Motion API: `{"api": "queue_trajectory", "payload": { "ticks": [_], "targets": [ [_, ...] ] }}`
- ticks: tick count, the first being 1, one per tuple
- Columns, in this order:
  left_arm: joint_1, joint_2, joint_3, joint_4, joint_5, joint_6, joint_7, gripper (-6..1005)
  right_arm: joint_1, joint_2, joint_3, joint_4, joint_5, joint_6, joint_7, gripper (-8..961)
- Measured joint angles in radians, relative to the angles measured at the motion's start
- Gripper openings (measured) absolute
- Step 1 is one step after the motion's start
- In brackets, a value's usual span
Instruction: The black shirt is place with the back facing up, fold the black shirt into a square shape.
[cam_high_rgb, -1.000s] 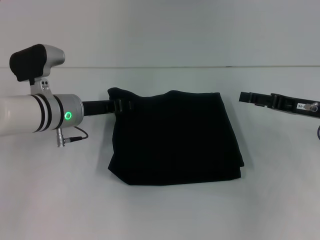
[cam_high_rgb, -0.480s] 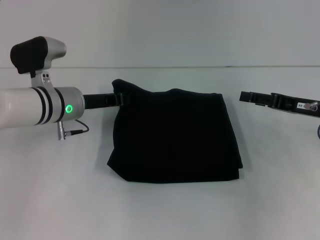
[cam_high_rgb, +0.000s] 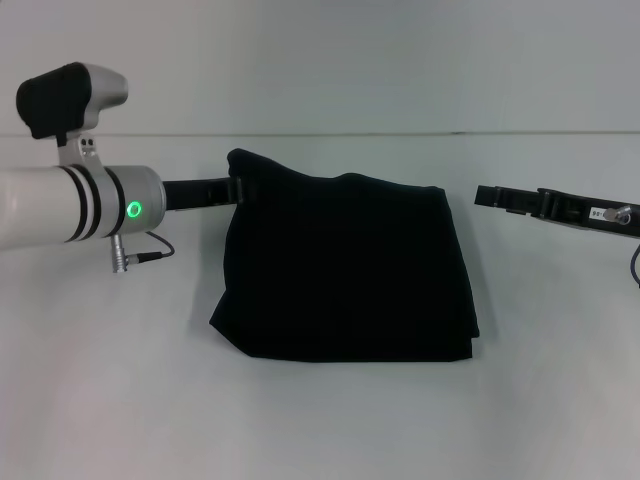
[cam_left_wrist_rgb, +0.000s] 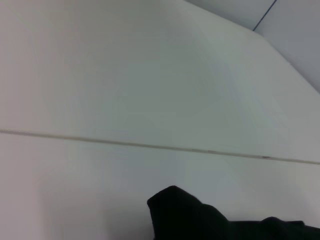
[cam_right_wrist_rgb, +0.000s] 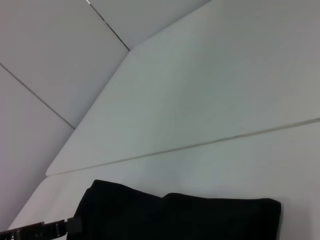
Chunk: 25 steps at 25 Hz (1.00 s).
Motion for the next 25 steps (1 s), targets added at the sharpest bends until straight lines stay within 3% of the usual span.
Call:
{"api": "queue_trajectory", "payload": {
  "ticks": [5, 8, 10, 16, 21, 25],
  "targets": [
    [0.029, 0.001, -0.003, 0.017, 0.000, 0.011, -0.002, 29, -0.002, -0.006, -0.001, 0.000, 0.000, -0.014, 0.000, 800],
    [0.061, 0.001, -0.004, 0.061, 0.000, 0.055, -0.007, 101, -0.005, -0.009, -0.001, -0.010, 0.000, -0.026, -0.003, 800],
    [0.076, 0.002, -0.004, 0.089, 0.000, 0.089, -0.015, 186, -0.011, -0.007, 0.000, -0.032, 0.000, -0.039, -0.004, 801],
    [0.163, 0.010, -0.008, 0.280, -0.015, 0.384, -0.074, 417, -0.031, -0.001, 0.022, -0.082, 0.008, -0.074, -0.010, 802],
    [0.193, 0.005, -0.009, 0.328, -0.128, 0.616, 0.094, 609, -0.050, 0.037, 0.061, -0.154, 0.012, -0.110, -0.105, 804],
    [0.175, 0.002, 0.000, 0.256, -0.193, 0.661, 0.291, 752, -0.051, 0.073, 0.091, -0.191, 0.013, -0.137, -0.249, 864]
  ]
}}
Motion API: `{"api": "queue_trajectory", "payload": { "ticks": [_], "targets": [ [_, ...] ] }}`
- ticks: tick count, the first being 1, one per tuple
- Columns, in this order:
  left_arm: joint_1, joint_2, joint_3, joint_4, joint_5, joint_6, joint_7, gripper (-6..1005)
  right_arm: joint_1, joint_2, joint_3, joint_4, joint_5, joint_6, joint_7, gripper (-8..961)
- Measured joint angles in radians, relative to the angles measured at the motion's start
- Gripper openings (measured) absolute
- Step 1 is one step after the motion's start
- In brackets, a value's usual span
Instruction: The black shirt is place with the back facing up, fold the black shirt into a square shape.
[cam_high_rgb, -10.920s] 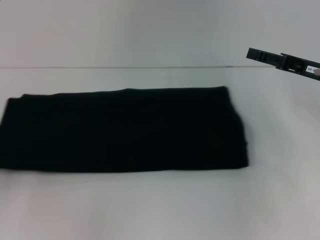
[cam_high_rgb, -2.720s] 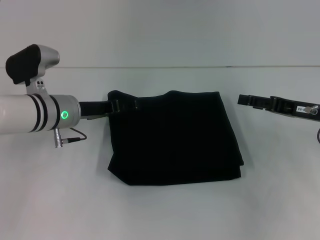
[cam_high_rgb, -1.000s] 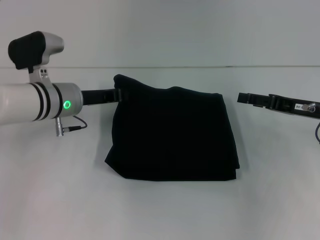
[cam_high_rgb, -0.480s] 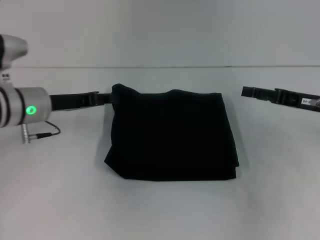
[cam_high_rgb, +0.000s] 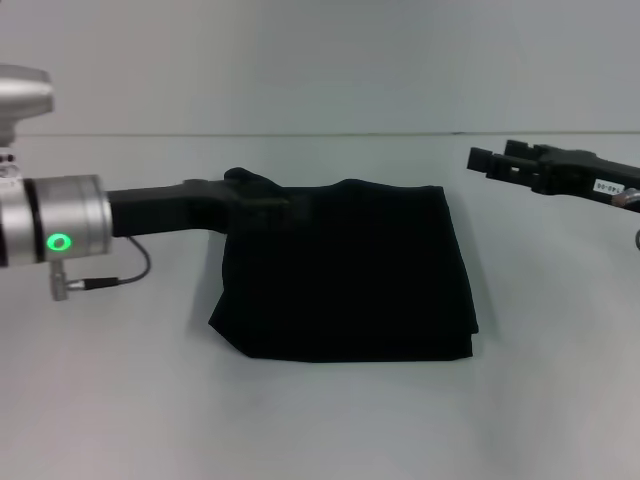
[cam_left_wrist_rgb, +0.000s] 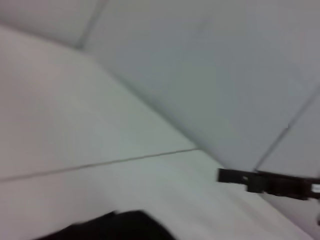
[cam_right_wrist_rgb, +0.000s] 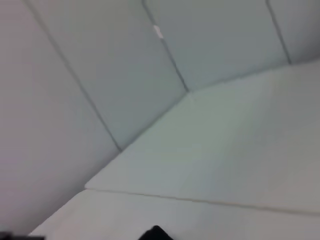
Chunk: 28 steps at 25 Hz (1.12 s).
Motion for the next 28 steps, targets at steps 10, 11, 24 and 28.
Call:
{"api": "queue_trajectory", "payload": {
  "ticks": [10, 11, 24, 28],
  "targets": [
    [-0.027, -0.019, 0.044, -0.054, -0.013, -0.010, 0.295, 934, -0.002, 0.031, 0.000, -0.054, -0.033, -0.117, -0.229, 887],
    [-0.027, -0.019, 0.061, -0.052, -0.008, -0.020, 0.307, 933, -0.002, 0.030, -0.002, -0.056, -0.050, -0.122, -0.235, 887],
    [-0.021, -0.024, 0.172, -0.037, 0.014, -0.154, 0.312, 930, 0.003, 0.031, -0.002, -0.083, -0.213, -0.114, -0.226, 887],
    [-0.018, -0.024, 0.169, -0.039, 0.014, -0.155, 0.312, 931, 0.010, 0.032, -0.002, -0.080, -0.214, -0.113, -0.226, 887]
  ]
}}
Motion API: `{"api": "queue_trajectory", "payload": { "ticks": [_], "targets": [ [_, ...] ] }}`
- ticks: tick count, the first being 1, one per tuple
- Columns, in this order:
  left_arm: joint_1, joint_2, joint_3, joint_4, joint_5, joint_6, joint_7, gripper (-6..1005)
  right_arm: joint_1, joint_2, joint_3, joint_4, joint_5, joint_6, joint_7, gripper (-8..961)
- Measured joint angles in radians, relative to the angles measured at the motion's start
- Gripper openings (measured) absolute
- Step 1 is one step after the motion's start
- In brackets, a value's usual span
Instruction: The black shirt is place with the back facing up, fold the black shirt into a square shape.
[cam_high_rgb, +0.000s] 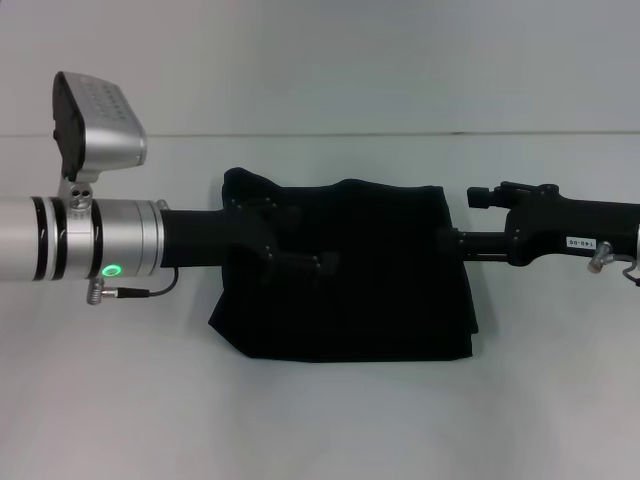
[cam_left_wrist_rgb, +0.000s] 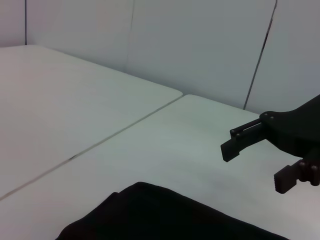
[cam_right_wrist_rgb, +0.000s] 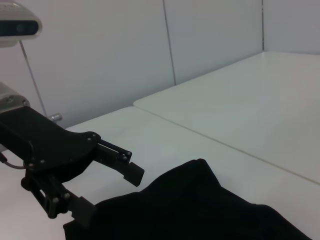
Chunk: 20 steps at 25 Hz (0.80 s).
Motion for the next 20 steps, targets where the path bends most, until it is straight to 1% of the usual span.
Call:
{"api": "queue_trajectory", "payload": {
  "ticks": [6, 20],
  "targets": [
    [0.005, -0.001, -0.001, -0.002, 0.000, 0.001, -0.001, 931, 0.003, 0.006, 0.000, 0.006, -0.001, 0.005, 0.000, 887],
    [0.014, -0.006, 0.003, -0.004, 0.000, 0.009, -0.012, 927, -0.007, 0.007, 0.000, 0.008, -0.002, 0.001, 0.015, 887]
  ]
}}
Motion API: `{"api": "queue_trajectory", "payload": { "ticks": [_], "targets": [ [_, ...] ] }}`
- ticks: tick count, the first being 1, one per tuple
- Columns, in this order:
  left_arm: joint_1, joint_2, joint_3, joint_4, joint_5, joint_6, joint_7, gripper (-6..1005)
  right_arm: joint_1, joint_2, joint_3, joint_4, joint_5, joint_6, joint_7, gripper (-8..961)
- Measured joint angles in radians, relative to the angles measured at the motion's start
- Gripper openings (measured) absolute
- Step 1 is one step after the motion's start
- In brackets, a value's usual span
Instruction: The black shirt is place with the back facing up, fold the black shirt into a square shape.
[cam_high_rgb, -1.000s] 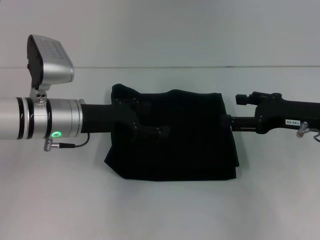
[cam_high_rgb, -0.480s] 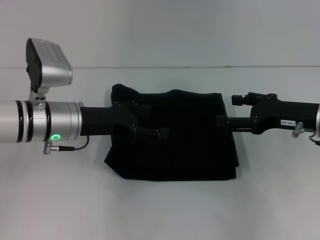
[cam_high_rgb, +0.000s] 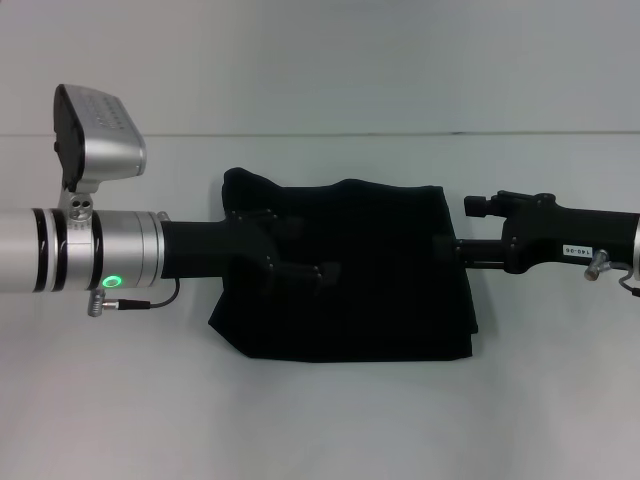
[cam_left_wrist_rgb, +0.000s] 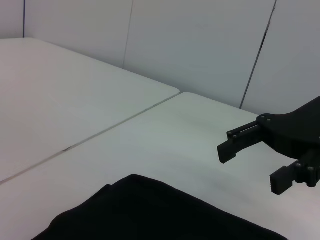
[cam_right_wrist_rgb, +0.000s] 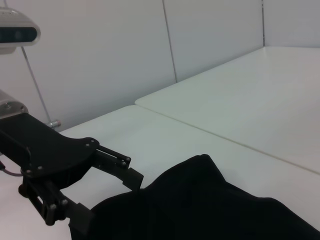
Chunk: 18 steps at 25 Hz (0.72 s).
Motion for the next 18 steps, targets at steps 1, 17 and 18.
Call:
{"api": "queue_trajectory", "payload": {
  "ticks": [1, 17, 18],
  "targets": [
    [0.002, 0.000, -0.001, 0.000, 0.000, 0.000, 0.000, 926, 0.000, 0.000, 0.000, 0.000, 0.000, 0.000, 0.005, 887],
    [0.009, 0.002, 0.000, 0.008, 0.000, 0.005, -0.038, 905, -0.003, -0.003, 0.000, 0.001, -0.001, -0.007, 0.019, 887],
    [0.009, 0.002, 0.000, 0.008, 0.000, 0.005, -0.038, 905, -0.003, -0.004, 0.000, 0.001, -0.001, -0.007, 0.019, 887]
  ]
}}
